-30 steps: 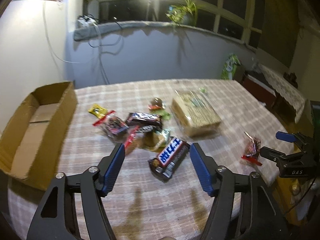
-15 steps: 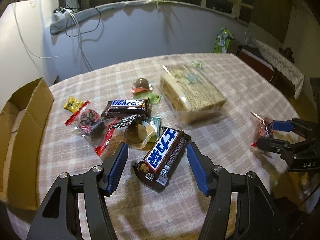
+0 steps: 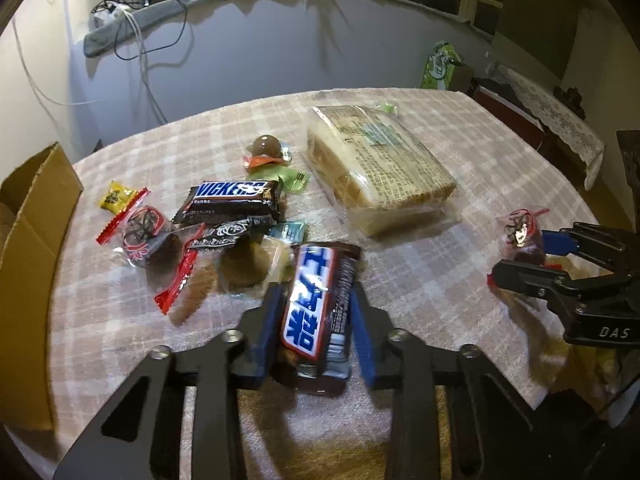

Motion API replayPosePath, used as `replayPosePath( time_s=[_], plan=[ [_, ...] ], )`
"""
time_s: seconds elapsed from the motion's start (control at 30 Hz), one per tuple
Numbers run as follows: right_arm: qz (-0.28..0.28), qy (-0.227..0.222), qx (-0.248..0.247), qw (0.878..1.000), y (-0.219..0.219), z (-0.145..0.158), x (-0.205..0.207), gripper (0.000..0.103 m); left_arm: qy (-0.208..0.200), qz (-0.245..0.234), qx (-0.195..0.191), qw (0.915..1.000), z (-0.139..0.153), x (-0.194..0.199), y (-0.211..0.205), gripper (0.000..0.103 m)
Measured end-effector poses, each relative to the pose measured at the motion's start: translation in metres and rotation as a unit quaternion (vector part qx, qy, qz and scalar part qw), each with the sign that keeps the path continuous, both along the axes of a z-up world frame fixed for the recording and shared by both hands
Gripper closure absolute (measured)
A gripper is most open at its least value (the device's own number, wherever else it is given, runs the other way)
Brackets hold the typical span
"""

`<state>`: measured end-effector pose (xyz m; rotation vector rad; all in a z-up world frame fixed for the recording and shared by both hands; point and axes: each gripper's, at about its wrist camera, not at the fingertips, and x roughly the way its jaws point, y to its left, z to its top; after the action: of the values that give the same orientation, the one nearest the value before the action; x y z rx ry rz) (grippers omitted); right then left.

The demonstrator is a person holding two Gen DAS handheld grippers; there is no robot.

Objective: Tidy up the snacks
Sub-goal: 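Grasp the blue-wrapped chocolate bar with the left tool while the right tool grasps the wrapped dark snack, then carry both snacks to the cardboard box and open both tools to drop them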

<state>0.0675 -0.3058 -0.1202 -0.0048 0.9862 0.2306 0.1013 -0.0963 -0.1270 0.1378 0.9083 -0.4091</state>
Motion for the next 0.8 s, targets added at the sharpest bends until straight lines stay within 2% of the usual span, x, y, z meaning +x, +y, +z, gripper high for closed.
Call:
replayPosePath(
  time_s=[0.23,0.53,0.8],
  plan=[
    [0.0,-0.007,0.006,1.0,-0.003,0.0,0.001,0.051,-0.002,0.006,-0.013,0.9999,0.002,-0.003,0.003,0.076],
    [-0.002,-0.027,0.003,1.0,-0.003,0.007,-0.007,0.053,-0.013,0.018,-0.038,0.999,0.015,-0.014,0.01,0.076],
    [0.017,-0.059,0.008,0.998,0.011,0.035,-0.018,0.053,-0.035,0.043,-0.056,0.9969,0.035,-0.023,0.03,0.076]
  ],
)
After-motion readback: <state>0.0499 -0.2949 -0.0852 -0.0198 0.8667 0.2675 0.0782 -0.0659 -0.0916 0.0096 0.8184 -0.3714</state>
